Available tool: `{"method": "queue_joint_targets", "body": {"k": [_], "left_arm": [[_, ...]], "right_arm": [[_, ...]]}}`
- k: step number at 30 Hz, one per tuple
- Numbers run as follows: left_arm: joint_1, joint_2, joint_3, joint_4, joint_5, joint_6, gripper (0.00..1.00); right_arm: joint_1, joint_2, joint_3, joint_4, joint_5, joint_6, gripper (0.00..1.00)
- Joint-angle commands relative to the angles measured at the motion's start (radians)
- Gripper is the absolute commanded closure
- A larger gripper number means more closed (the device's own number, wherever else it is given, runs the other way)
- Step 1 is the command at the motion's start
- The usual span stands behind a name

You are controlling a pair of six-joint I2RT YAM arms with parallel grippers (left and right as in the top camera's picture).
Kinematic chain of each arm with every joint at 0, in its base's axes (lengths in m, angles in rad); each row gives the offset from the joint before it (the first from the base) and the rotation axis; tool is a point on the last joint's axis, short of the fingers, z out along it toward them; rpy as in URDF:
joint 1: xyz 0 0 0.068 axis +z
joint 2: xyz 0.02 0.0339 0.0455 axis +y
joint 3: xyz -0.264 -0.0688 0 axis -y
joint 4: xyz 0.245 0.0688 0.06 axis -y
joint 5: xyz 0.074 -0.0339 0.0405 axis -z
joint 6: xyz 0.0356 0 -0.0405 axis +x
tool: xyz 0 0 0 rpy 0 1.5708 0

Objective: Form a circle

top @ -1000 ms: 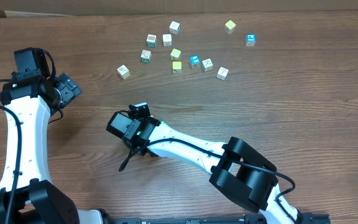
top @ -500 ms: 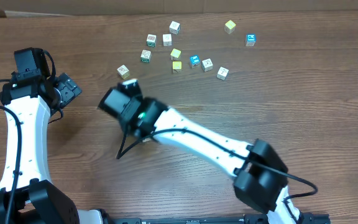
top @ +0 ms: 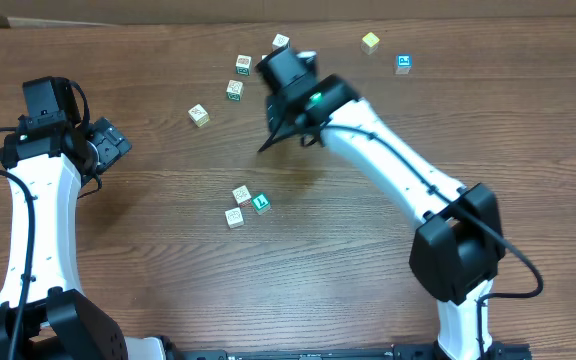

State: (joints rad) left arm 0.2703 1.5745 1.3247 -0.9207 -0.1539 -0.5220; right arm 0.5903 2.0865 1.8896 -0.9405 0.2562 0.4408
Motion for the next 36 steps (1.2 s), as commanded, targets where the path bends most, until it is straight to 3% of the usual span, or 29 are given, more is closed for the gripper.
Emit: {"method": "queue_joint_targets", "body": {"k": [1,19,36], "left_arm": [[-0.002,-0.009,0.011,0.002,-0.006,-0.013,0.0],[-0.002,-0.009,0.011,0.002,-0.006,-0.013,0.0],[-0.002,-0.009,0.011,0.002,-0.006,-0.013,0.0]], "right_arm": [[-0.064,0.002,-0.022,0.032,-0.018,-0.004,0.25],[-0.239,0.004,-0.04,0.095,-0.017,0.003,0.19],[-0.309,0.004,-0.245,0.257,-0.064,0.033,0.19]]}}
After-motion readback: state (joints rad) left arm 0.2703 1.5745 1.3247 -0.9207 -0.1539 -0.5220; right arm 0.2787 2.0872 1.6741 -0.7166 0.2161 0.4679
